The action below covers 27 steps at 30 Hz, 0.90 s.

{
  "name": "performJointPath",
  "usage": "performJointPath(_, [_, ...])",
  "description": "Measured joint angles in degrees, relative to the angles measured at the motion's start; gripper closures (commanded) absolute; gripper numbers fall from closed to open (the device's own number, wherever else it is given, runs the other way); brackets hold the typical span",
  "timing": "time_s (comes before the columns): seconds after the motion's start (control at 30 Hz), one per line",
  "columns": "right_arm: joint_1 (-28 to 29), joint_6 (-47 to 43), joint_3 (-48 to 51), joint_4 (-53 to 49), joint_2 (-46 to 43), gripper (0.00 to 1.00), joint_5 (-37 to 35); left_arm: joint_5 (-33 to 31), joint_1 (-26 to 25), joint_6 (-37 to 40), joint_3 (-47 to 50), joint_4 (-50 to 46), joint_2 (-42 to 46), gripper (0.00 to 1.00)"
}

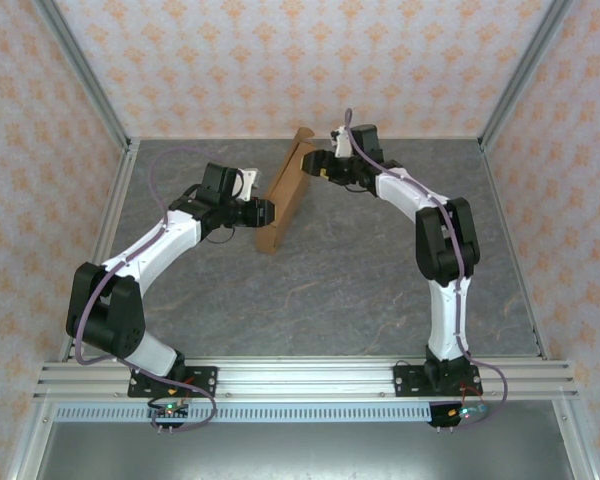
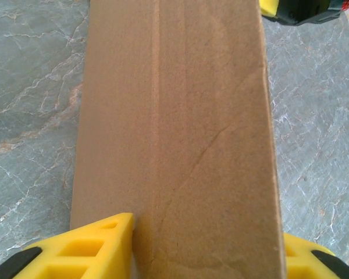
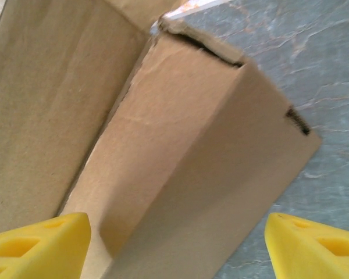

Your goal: Fold the paper box

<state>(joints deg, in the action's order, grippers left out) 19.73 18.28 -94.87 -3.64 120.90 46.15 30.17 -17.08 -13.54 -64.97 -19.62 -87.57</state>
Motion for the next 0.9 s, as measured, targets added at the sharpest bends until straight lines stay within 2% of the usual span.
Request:
performJointPath(0.17, [2.4,2.7,0.7,1.7,-0.1,0.24,0.0,1.0,0.4,-0.1,0.2,0.4,-0.2,0.60])
performJointPath(0.57, [5.9,5.1,0.8,1.5,-0.6,0.34,-7.6,1.2,0.7,-0.2,0.3,0.9,-0.4,0.55])
performJointPath(0.9, [7.9,5.7,0.8,1.6,-1.0,0.37,-12.8,1.4,0.7,-0.2,0.2,0.7,-0.8,0.42])
